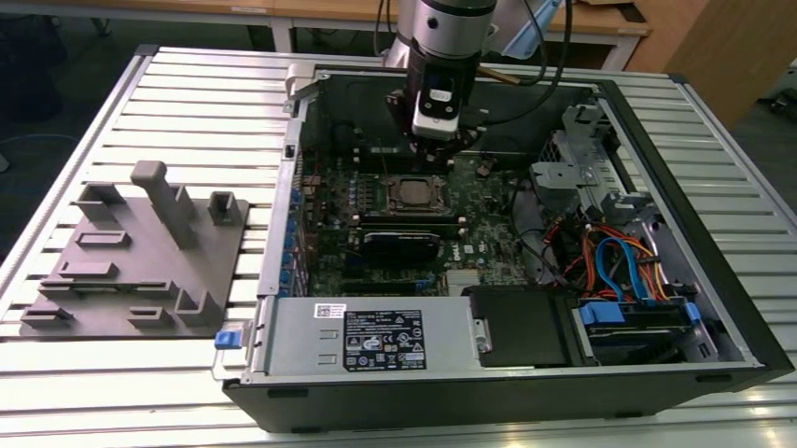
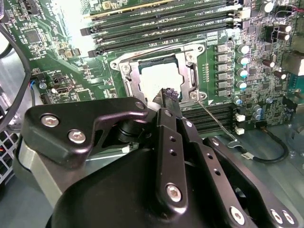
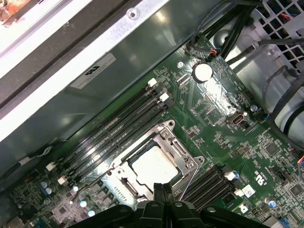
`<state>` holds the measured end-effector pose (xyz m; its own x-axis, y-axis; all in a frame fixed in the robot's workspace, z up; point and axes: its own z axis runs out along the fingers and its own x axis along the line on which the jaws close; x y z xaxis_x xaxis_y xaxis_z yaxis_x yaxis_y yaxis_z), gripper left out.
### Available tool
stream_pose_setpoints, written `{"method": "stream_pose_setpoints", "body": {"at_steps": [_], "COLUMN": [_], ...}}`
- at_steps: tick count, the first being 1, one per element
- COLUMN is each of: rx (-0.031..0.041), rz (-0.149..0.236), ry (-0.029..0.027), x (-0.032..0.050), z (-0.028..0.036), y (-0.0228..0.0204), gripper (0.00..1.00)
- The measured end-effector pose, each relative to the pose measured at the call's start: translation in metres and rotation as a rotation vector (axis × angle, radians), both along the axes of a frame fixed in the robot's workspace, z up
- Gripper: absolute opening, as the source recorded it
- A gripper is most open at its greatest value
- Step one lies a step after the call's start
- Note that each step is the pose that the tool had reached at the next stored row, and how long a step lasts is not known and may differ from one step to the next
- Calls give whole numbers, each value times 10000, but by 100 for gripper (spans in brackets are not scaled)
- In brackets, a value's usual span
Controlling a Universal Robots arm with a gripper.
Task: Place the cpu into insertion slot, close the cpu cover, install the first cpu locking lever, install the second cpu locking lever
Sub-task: 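Install the first cpu locking lever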
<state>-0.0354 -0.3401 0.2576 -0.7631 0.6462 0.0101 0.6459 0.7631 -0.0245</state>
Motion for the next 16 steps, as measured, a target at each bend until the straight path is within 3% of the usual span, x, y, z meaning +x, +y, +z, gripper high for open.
{"method": "stream_pose_setpoints", "body": {"at_steps": [16], "rx": [0], "rz": [333], "ry": [0], "x": [0], "z": [0], "y": [0], "gripper": [11]}}
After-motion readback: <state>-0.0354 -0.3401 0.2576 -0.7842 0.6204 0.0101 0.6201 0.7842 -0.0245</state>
